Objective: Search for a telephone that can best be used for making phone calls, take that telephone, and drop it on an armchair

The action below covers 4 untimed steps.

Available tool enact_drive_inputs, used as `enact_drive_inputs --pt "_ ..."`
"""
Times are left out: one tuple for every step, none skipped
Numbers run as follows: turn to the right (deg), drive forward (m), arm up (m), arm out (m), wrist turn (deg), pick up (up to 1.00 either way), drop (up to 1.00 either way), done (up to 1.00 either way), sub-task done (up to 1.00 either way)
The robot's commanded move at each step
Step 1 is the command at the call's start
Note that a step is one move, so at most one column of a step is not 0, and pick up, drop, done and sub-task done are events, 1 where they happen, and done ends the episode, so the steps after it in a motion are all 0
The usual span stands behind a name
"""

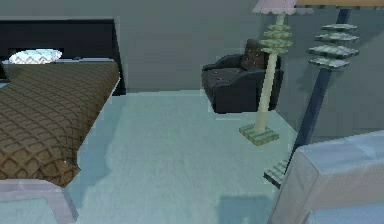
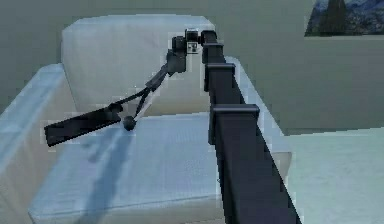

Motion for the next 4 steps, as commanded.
enact_drive_inputs --pt "0.0 0.0 0.0 0.0 45.0 0.0 0.0 0.0 0.0" --pt "0.0 0.0 0.0 0.0 39.0 0.0 0.0 0.0 0.0" --pt "0.0 0.0 -0.18 0.0 0.0 0.0 0.0 0.0 0.0" --pt "0.0 0.0 -0.32 0.0 0.0 0.0 0.0 0.0 0.0"
